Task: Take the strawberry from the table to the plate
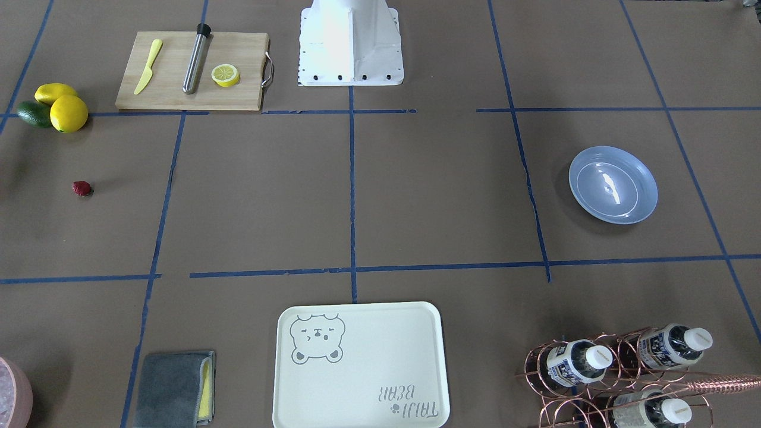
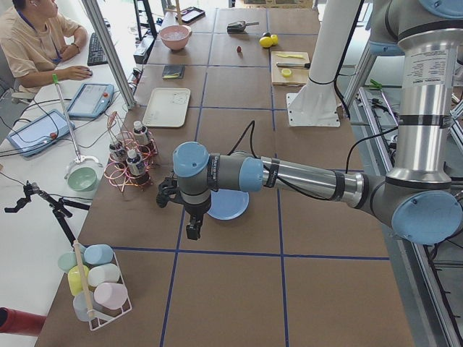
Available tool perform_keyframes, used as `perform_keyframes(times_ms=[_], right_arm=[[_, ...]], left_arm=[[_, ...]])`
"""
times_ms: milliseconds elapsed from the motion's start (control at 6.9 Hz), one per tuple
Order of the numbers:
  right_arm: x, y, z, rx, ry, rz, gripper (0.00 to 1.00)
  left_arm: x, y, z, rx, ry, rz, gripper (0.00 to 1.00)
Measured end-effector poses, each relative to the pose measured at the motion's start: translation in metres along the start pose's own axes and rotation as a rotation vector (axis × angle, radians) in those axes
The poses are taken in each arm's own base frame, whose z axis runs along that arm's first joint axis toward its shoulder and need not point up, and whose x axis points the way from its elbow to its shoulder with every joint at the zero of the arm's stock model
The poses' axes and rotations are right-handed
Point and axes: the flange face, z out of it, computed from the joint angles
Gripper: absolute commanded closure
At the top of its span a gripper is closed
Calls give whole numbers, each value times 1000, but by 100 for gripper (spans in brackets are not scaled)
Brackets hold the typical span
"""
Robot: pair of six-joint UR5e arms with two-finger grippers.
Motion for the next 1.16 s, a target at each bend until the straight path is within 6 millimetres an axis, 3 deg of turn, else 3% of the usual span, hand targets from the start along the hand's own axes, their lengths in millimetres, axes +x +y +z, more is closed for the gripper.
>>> perform_keyframes(times_ms=[579,1159], right_arm=[[-15,0,-10,16,-33,-26,0],[-14,3,-10,13,-37,-25,0]], left_arm=[[10,10,-4,39,73,30,0],[14,10,-9,54,67,49,0]])
